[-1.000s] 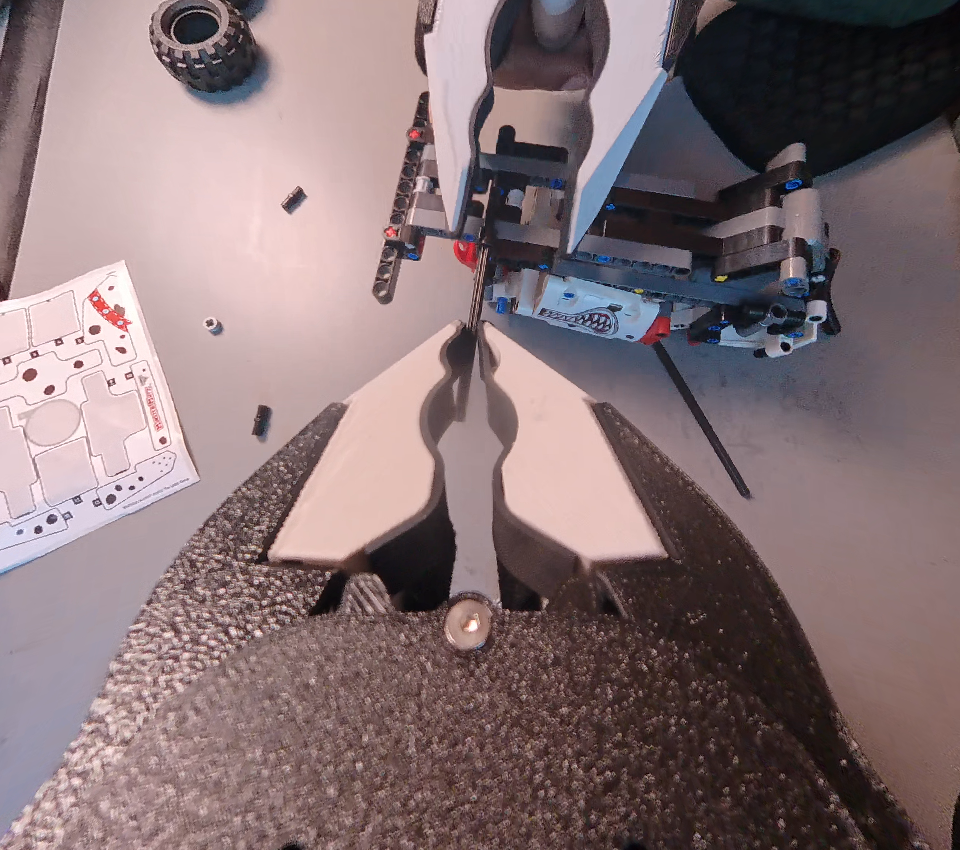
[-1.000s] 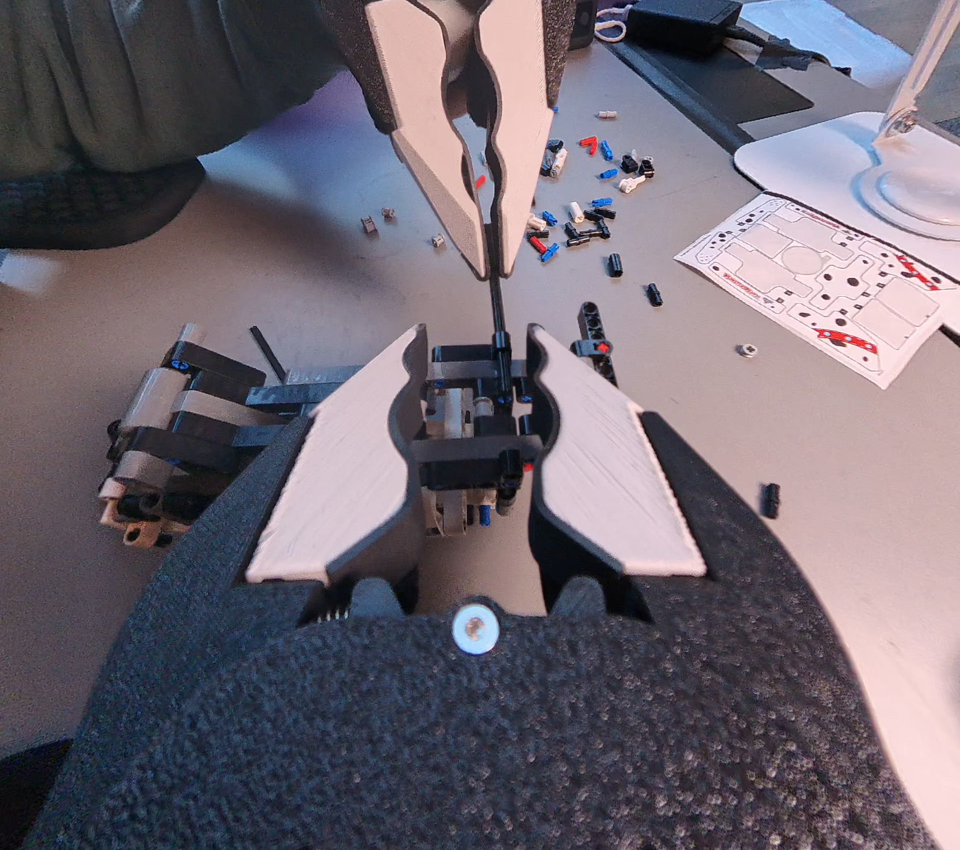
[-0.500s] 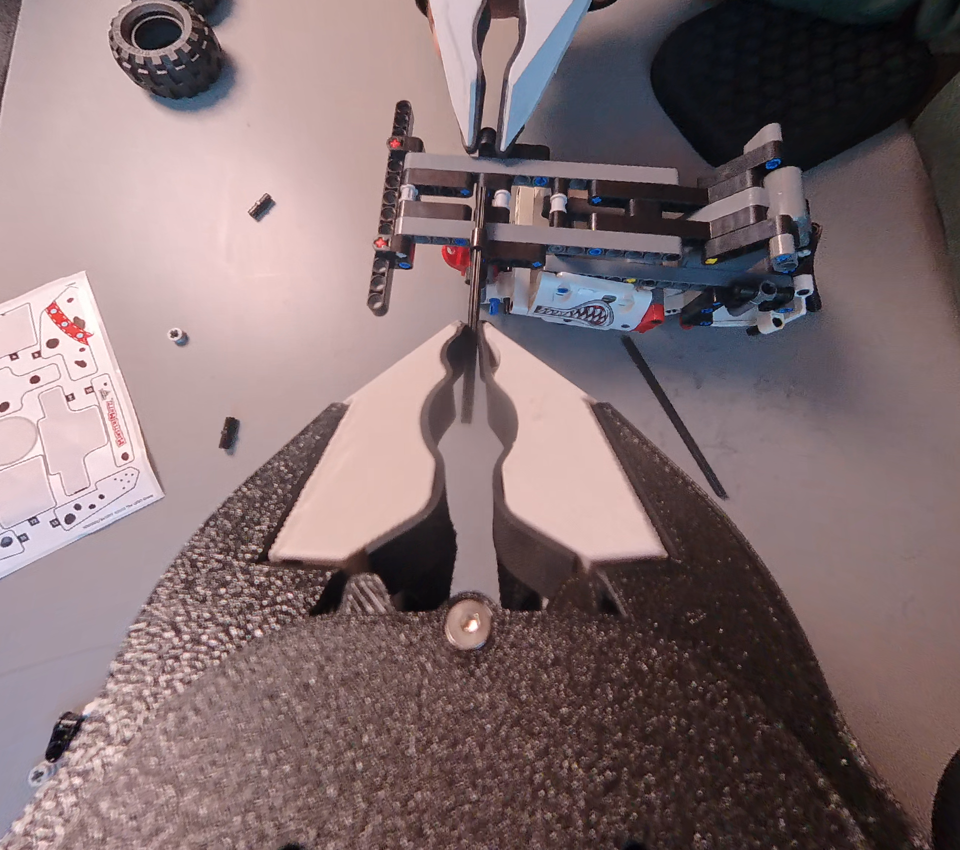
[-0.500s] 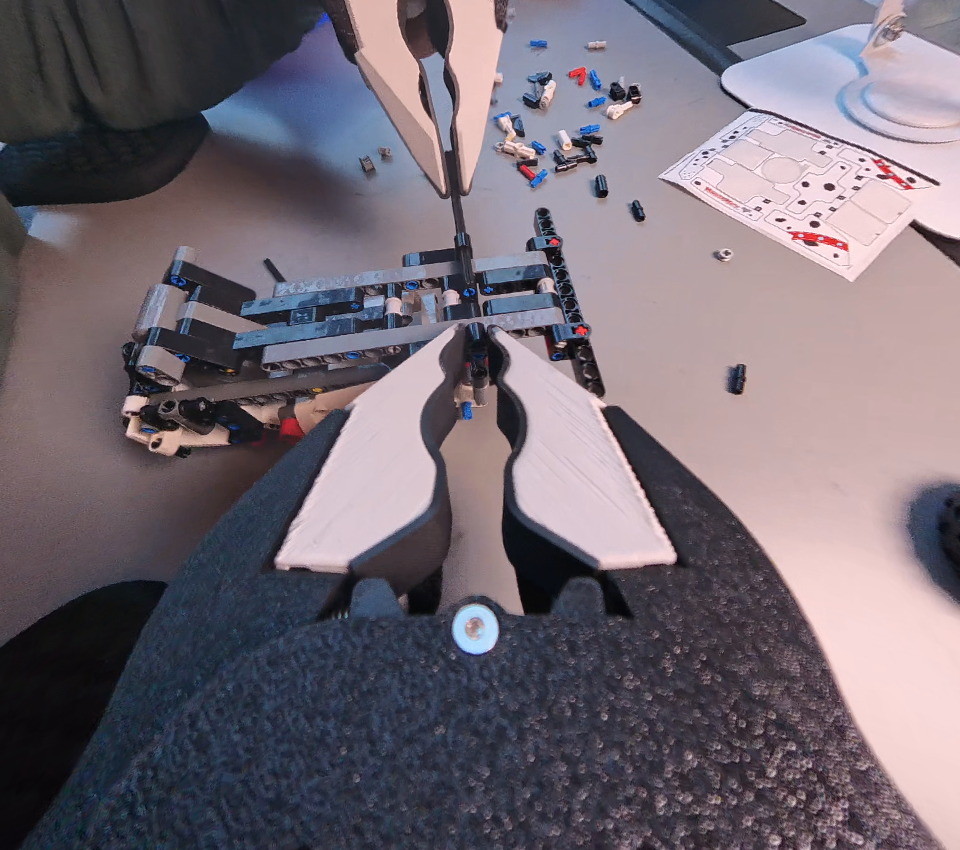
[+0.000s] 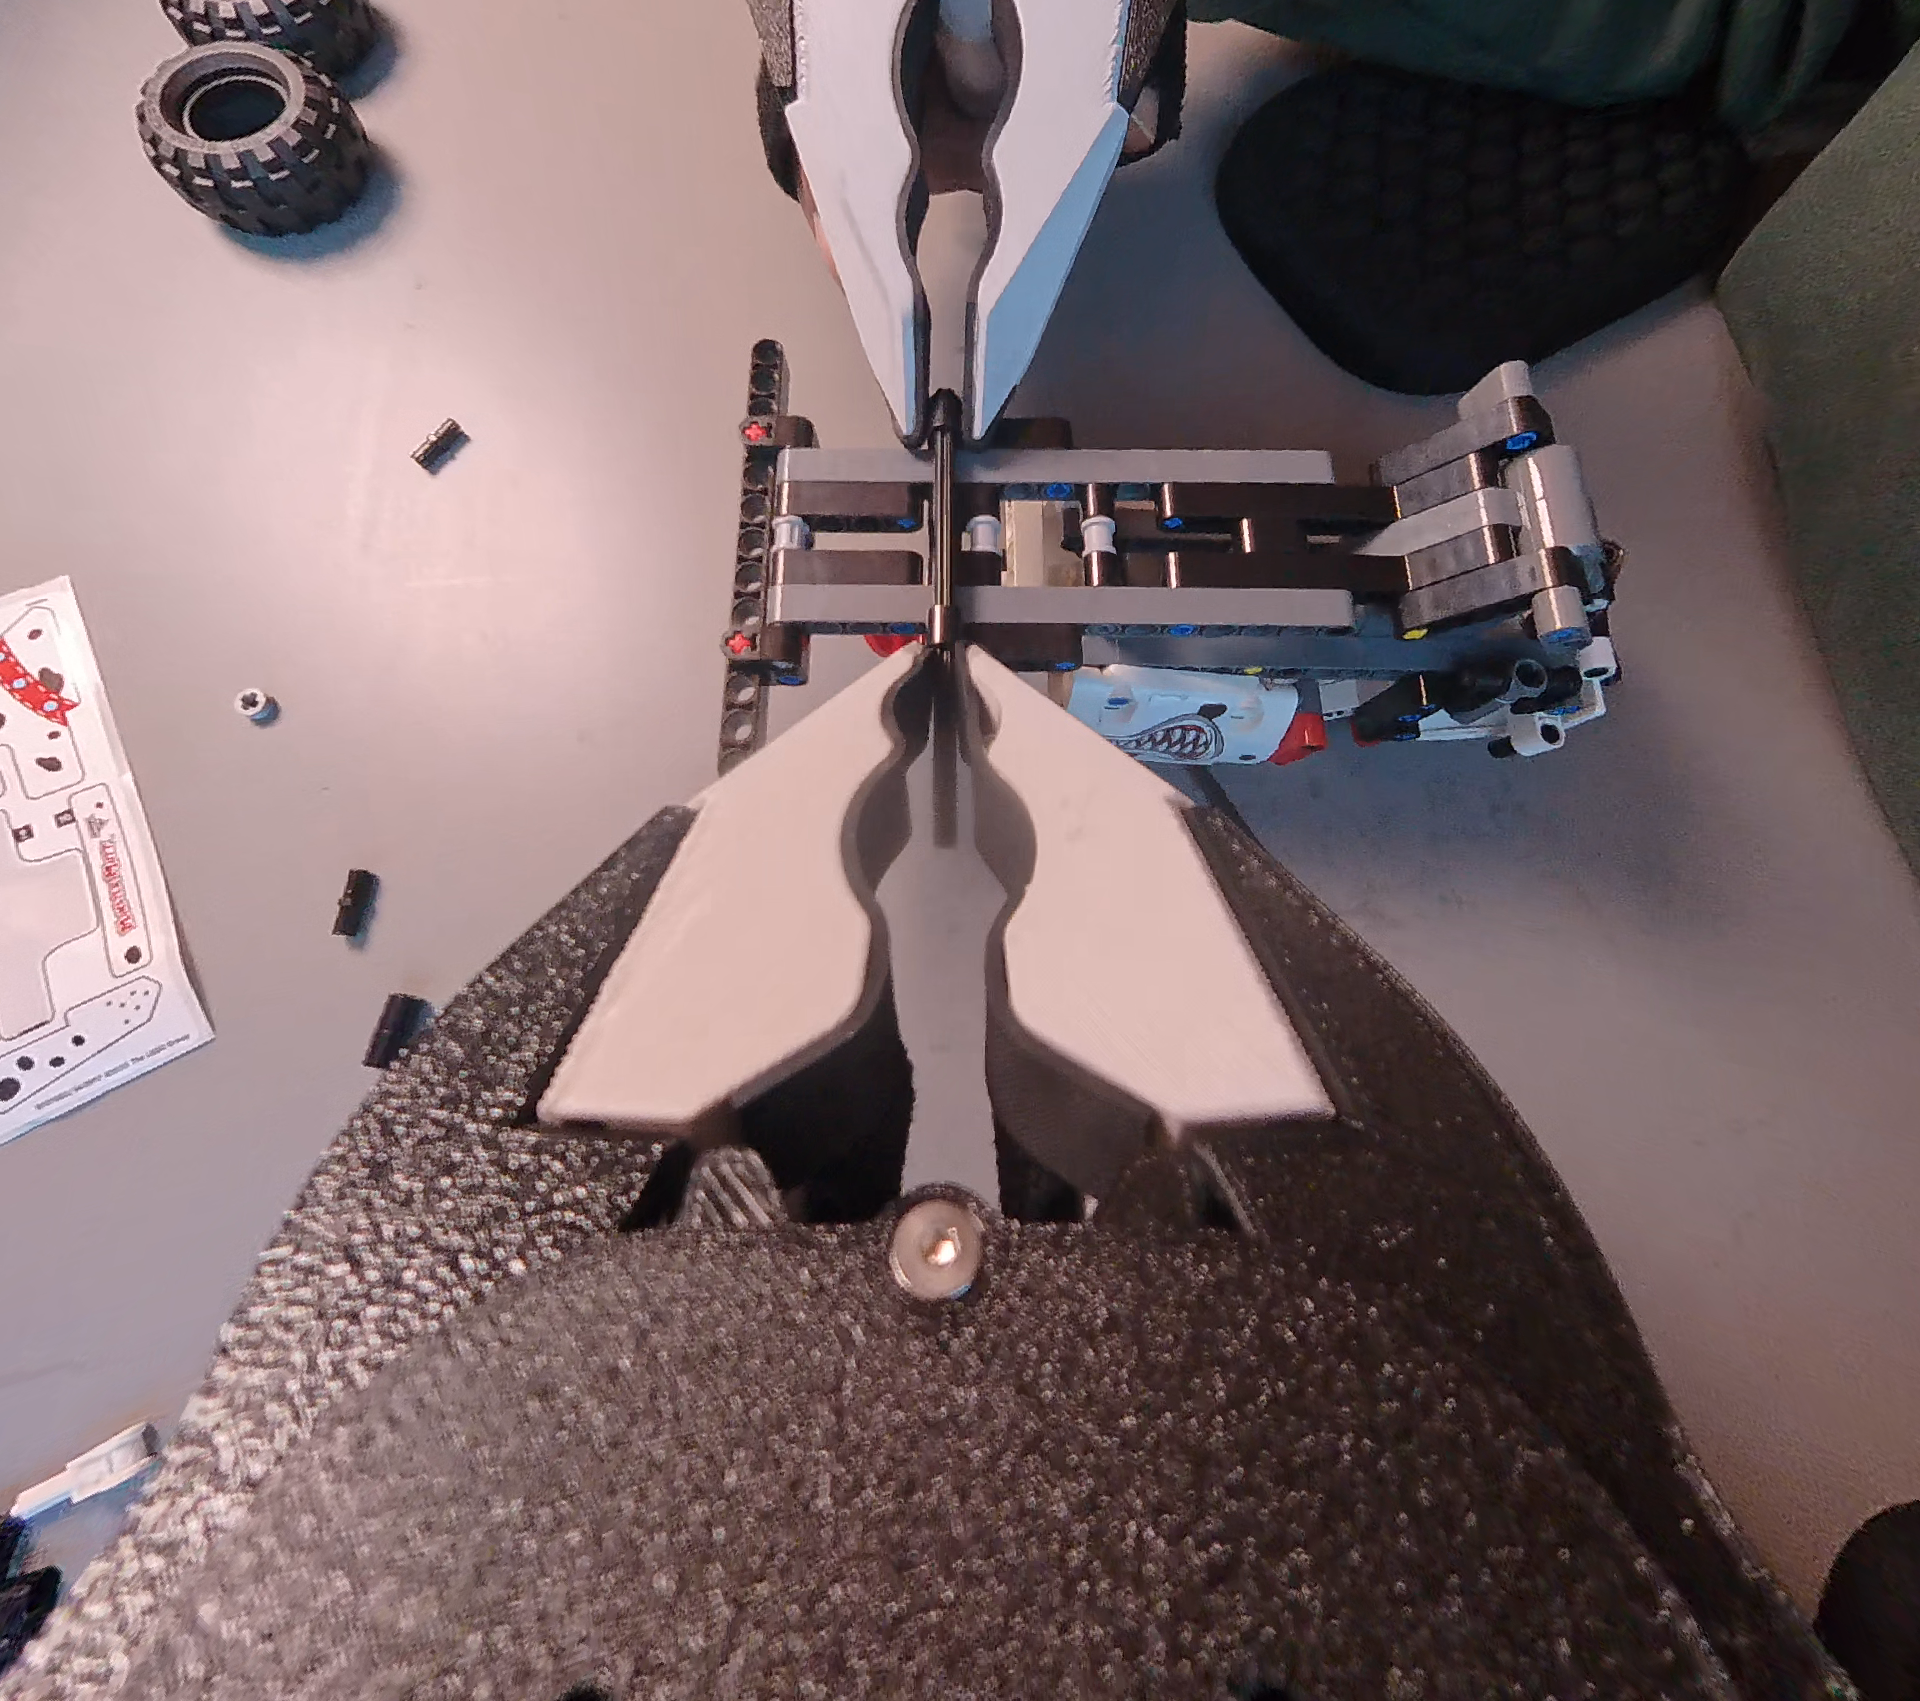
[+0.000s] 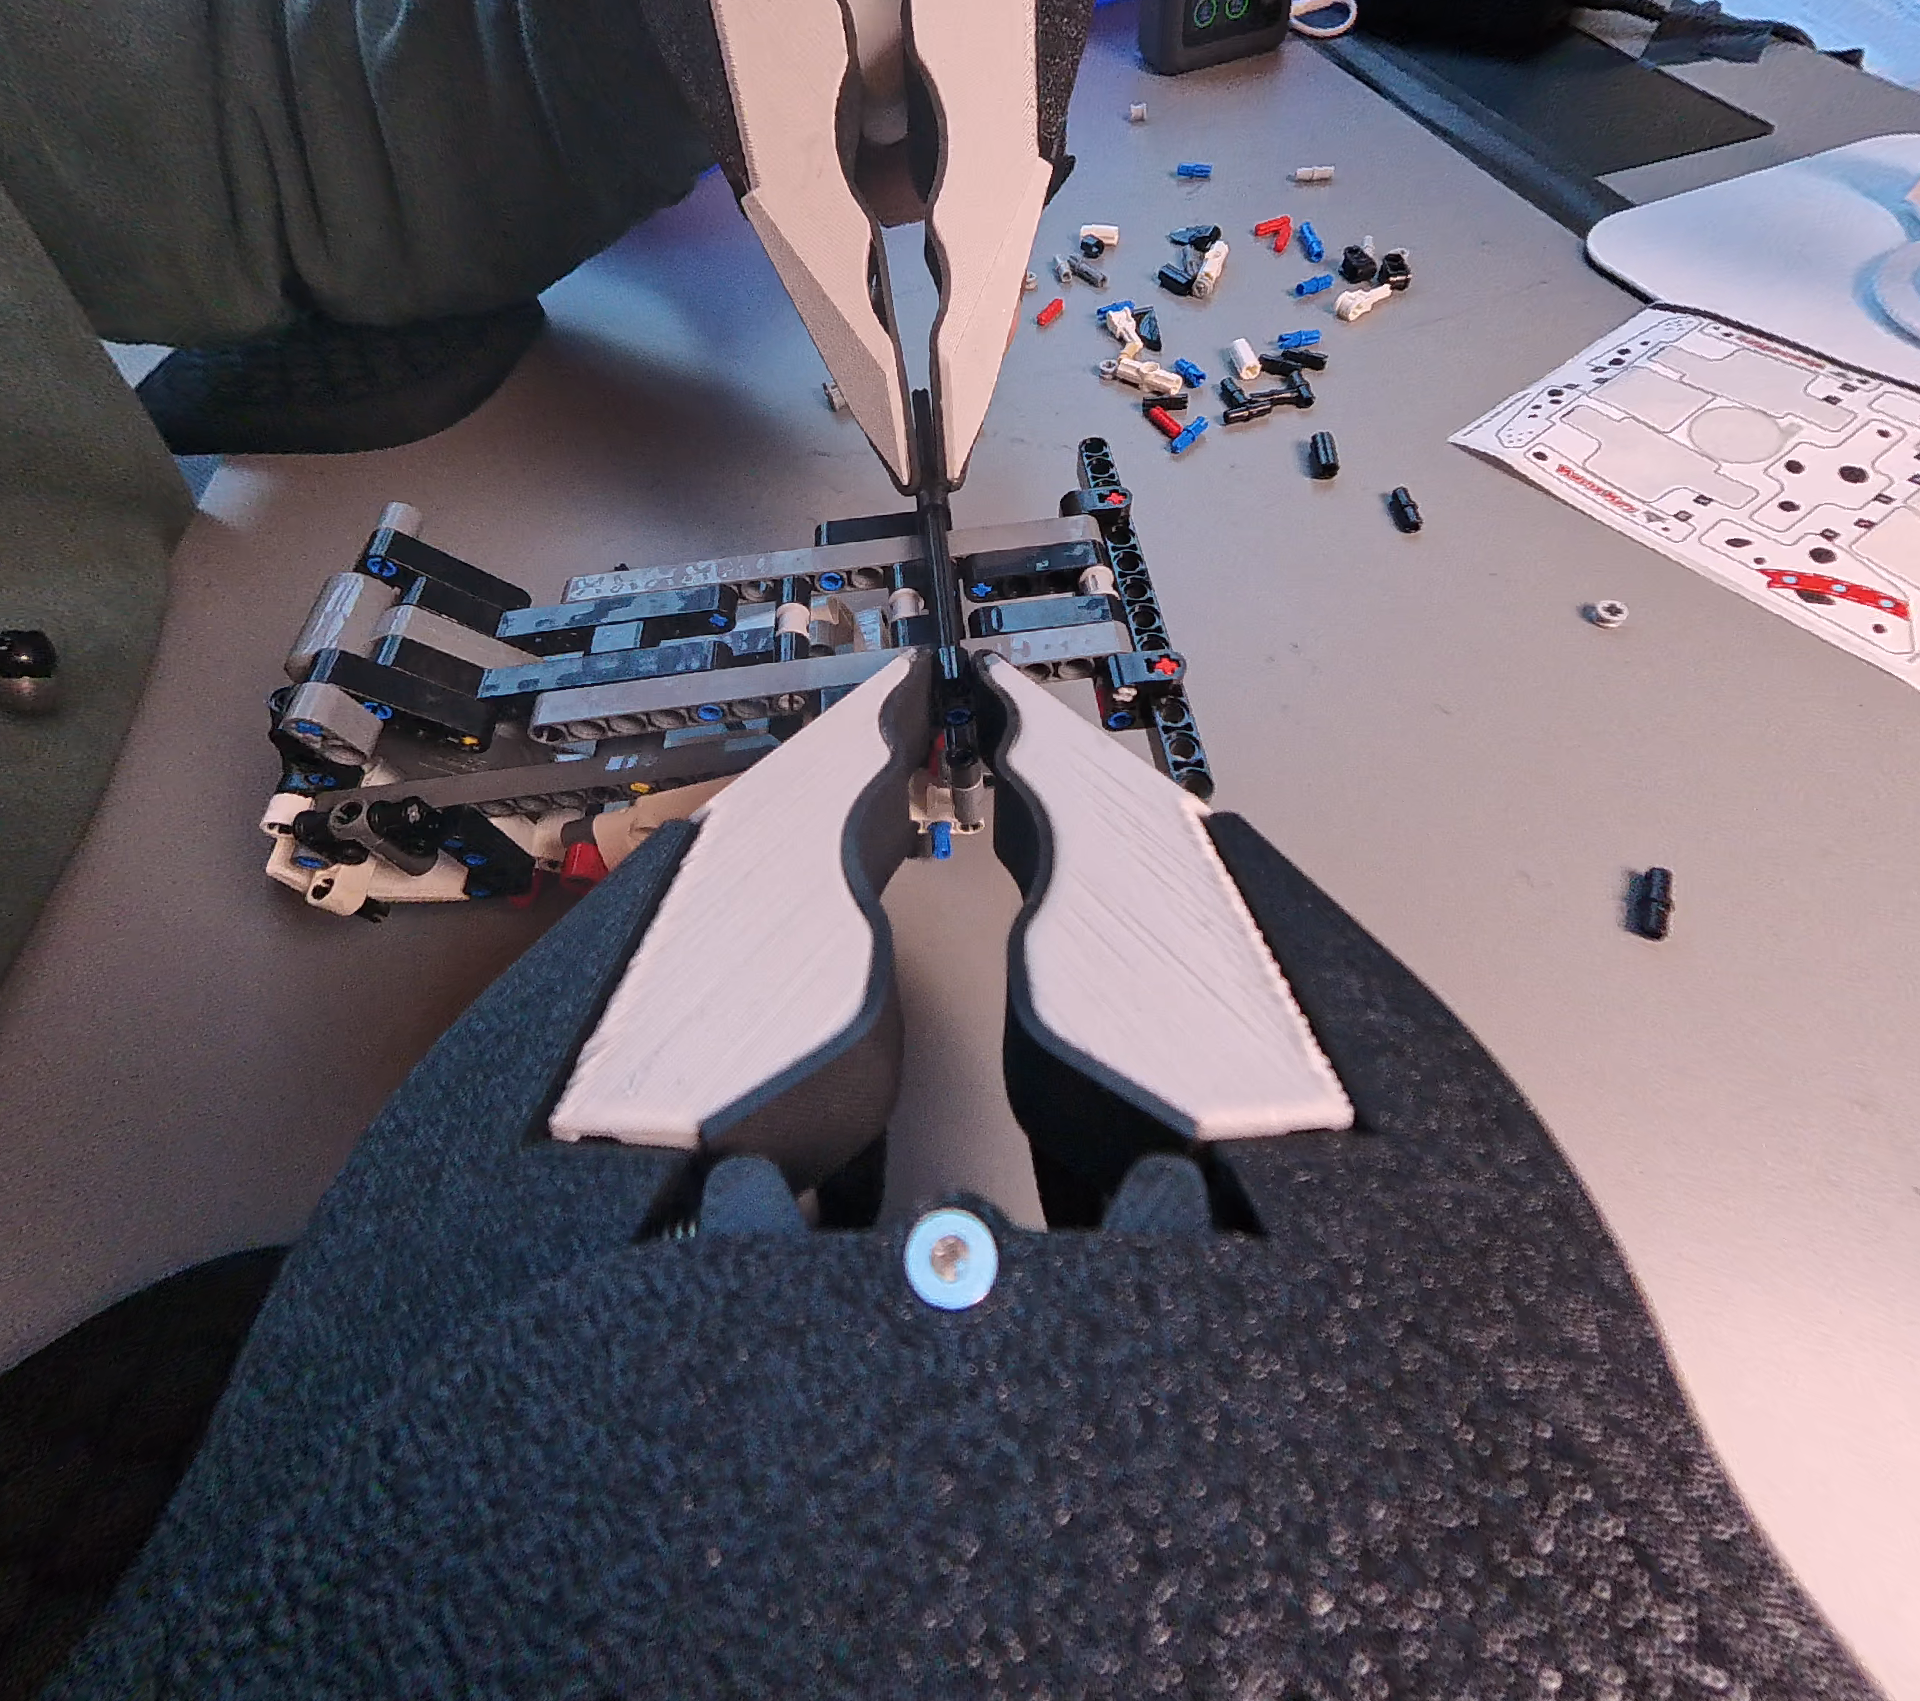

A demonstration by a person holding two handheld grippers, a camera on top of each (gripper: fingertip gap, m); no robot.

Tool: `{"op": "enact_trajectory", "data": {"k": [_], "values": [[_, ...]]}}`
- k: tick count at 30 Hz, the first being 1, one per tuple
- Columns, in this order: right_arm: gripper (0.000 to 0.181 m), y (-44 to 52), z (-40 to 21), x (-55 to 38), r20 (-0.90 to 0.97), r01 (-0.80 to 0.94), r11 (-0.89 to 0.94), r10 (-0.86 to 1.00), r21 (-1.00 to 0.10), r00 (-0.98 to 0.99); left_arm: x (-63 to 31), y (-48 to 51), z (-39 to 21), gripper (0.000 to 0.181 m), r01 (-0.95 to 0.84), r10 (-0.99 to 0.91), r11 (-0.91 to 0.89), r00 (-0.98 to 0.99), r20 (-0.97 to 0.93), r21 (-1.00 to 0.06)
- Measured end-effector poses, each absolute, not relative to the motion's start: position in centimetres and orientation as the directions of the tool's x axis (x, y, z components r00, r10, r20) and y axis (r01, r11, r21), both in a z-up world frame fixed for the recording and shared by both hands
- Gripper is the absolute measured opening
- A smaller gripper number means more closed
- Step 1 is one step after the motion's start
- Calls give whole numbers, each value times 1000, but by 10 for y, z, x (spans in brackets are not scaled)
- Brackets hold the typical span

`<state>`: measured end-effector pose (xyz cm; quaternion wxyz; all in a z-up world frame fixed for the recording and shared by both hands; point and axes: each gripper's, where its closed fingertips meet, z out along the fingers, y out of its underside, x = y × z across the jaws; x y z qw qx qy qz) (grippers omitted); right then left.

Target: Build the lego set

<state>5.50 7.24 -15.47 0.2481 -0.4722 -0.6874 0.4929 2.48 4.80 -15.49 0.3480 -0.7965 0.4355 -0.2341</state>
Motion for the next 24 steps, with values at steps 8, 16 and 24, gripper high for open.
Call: {"op": "enact_trajectory", "data": {"k": [8,16,24], "values": [[10,74,-153,59,-101,395,87,896,-915,-433,14,49,-147,22,-345,-794,-425,586,161,-837],[12,80,-153,68,-74,407,116,904,-906,-422,10,40,-157,14,-276,-767,-448,608,206,-850],[5,74,-155,65,-84,400,108,897,-910,-434,24,41,-157,4,-302,-796,-425,573,193,-853]]}}
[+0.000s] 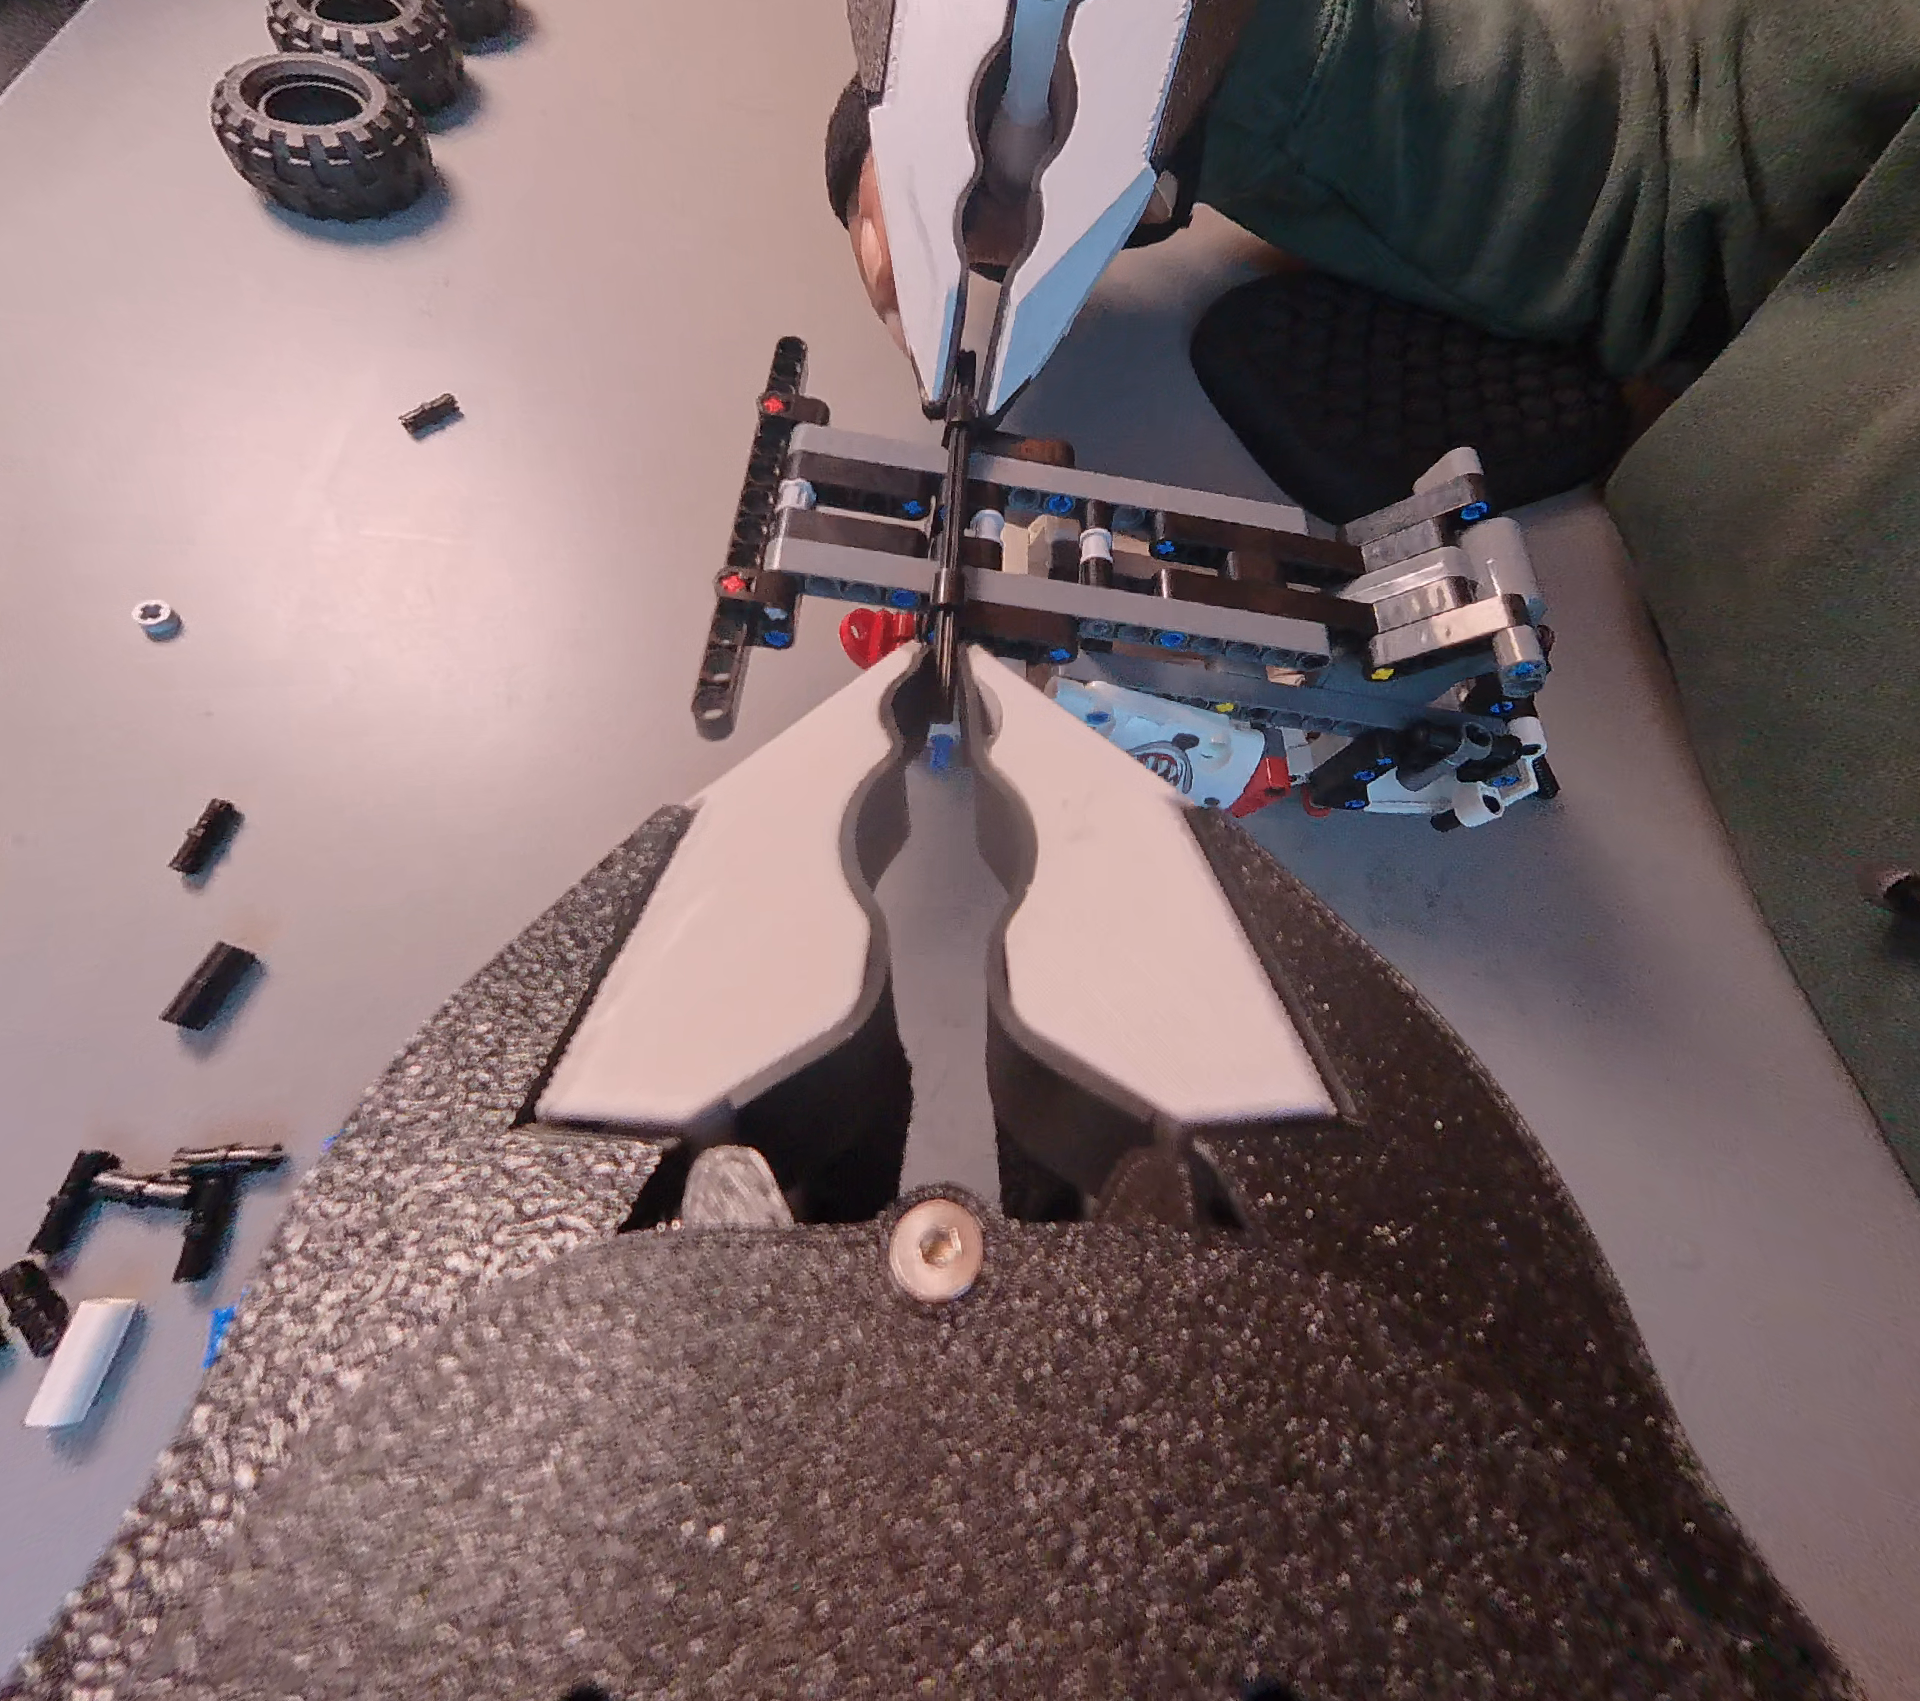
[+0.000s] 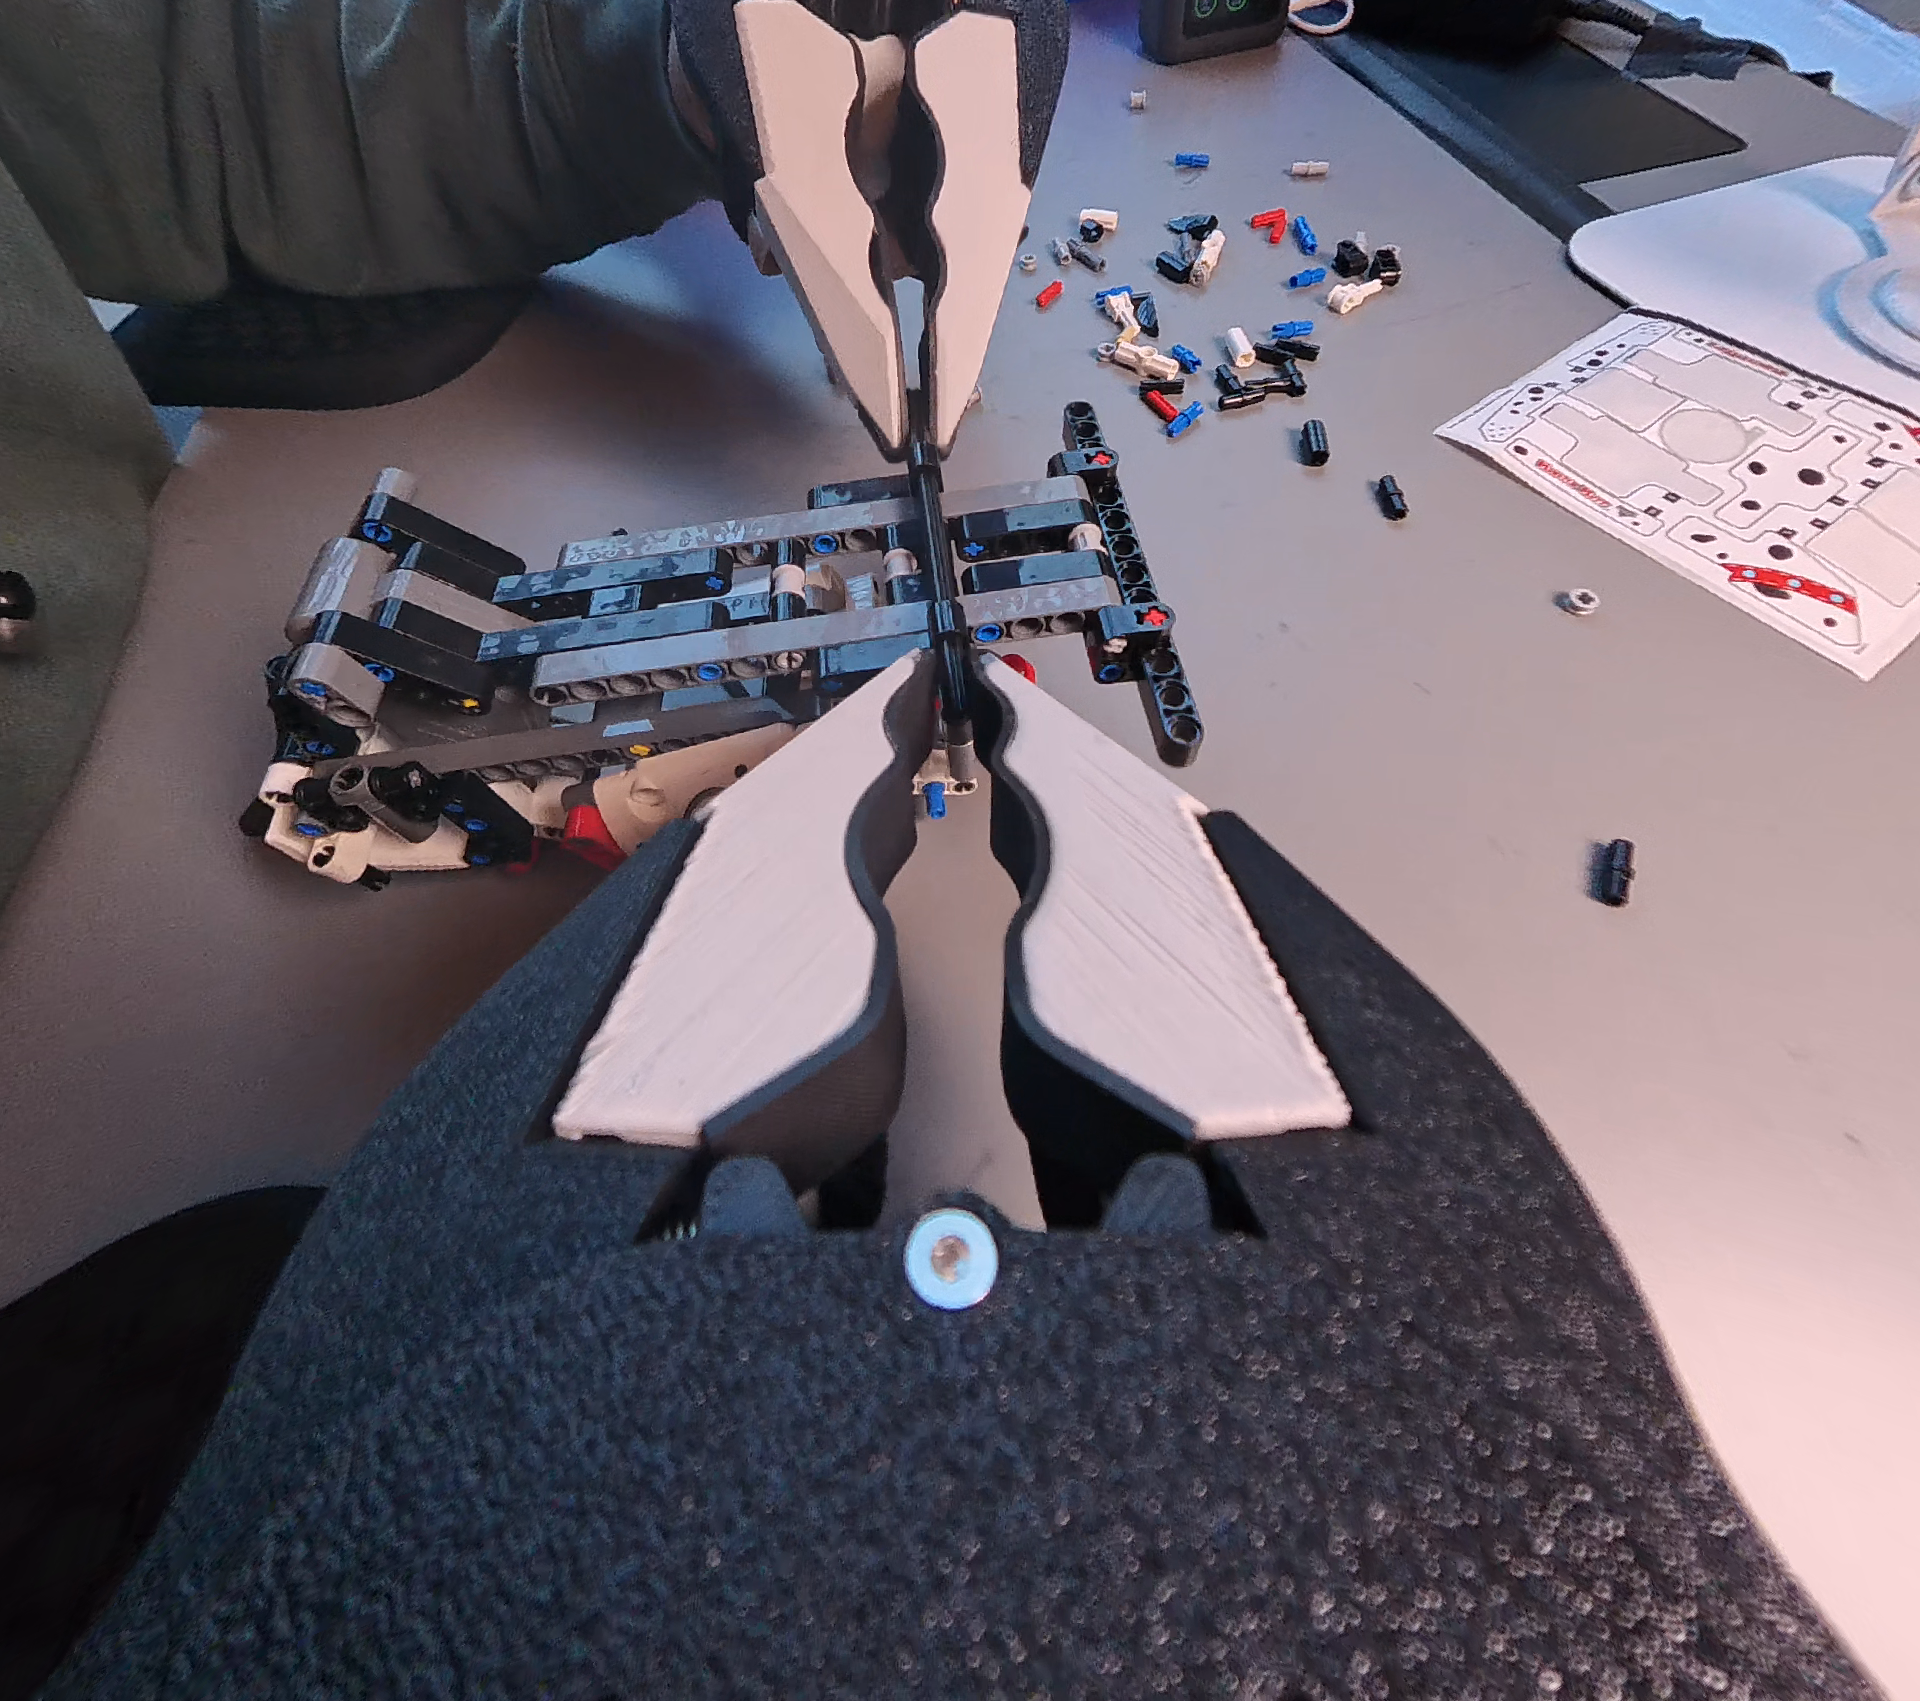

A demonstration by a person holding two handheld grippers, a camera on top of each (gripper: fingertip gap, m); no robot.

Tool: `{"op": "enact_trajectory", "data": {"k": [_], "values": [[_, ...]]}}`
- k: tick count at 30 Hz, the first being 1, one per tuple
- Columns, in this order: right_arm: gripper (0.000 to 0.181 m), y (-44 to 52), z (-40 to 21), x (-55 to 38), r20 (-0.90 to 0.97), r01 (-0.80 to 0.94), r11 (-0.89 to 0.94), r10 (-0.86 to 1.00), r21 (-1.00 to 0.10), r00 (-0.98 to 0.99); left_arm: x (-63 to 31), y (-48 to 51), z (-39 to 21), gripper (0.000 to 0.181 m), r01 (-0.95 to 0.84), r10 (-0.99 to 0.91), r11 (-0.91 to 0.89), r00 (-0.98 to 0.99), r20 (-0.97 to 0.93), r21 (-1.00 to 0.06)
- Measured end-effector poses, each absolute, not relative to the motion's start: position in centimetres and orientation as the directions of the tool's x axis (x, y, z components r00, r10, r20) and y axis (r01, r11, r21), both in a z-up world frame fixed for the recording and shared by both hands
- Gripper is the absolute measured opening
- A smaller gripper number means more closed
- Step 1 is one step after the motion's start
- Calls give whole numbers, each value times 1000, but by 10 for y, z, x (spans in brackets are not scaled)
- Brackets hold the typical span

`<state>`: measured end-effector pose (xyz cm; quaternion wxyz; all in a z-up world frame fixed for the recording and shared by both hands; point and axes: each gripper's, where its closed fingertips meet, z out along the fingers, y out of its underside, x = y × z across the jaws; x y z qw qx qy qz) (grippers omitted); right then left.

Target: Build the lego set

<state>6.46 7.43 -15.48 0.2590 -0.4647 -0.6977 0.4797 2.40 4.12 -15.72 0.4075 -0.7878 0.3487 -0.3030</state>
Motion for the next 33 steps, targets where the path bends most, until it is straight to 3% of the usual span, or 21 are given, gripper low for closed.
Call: {"op": "enact_trajectory", "data": {"k": [8,16,33], "values": [[6,78,-155,71,-94,403,101,895,-910,-435,20,37,-154,18,-283,-792,-420,578,197,-862],[6,79,-156,74,-91,402,104,895,-910,-437,18,38,-155,4,-272,-785,-413,591,188,-869],[6,80,-156,74,-87,394,102,897,-913,-434,17,36,-155,4,-266,-789,-413,582,197,-871]]}}
